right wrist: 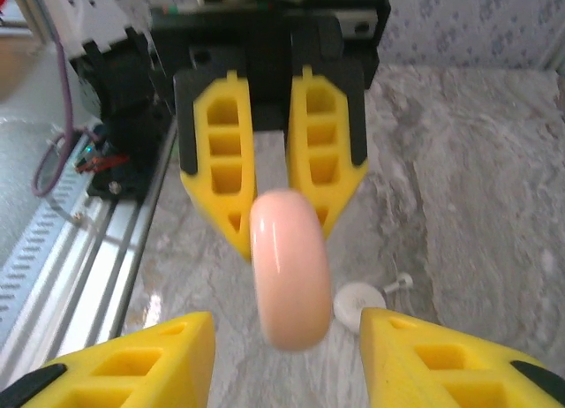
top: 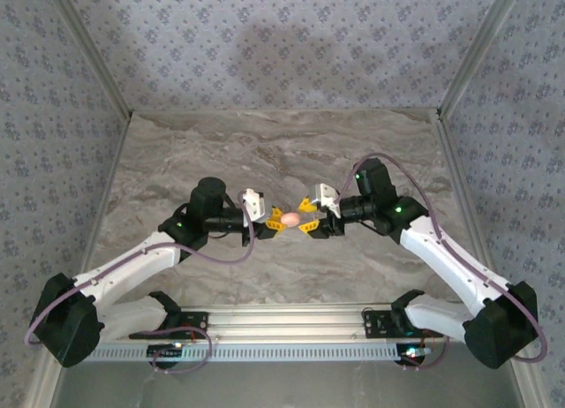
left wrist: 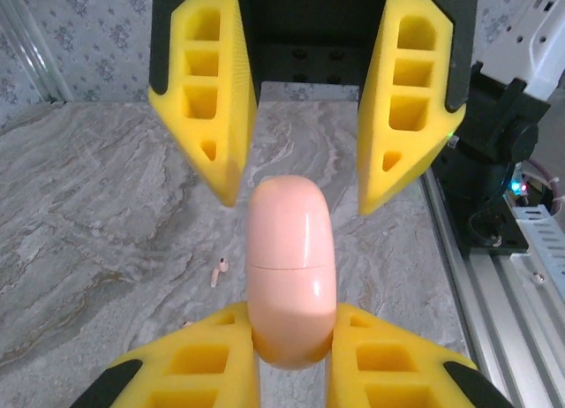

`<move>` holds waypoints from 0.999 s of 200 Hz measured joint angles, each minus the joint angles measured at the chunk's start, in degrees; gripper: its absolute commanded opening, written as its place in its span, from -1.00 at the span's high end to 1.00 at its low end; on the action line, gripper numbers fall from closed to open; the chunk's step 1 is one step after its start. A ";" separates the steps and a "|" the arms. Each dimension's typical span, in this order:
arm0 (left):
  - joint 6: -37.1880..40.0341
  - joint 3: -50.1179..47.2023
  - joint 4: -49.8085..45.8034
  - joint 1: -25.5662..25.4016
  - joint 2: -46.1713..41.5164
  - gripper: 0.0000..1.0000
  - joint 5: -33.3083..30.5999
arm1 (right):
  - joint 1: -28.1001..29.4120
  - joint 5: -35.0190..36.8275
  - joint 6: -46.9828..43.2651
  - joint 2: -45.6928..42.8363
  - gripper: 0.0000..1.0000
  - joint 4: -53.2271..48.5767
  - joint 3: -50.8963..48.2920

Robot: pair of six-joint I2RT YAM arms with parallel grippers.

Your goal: Insert the wireless bluetooth earbuds into the charging case

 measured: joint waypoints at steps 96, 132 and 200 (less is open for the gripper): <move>-1.84 -0.94 2.36 0.02 -0.09 0.45 1.62 | -0.15 -8.90 1.62 5.95 0.68 0.11 4.13; -1.73 -0.98 2.34 0.00 -0.26 0.04 0.96 | 0.28 -6.40 -0.09 6.01 0.71 -3.58 6.16; -0.83 -0.98 0.28 0.02 -0.24 0.04 0.31 | 4.26 3.74 -3.15 5.97 0.71 -9.31 8.76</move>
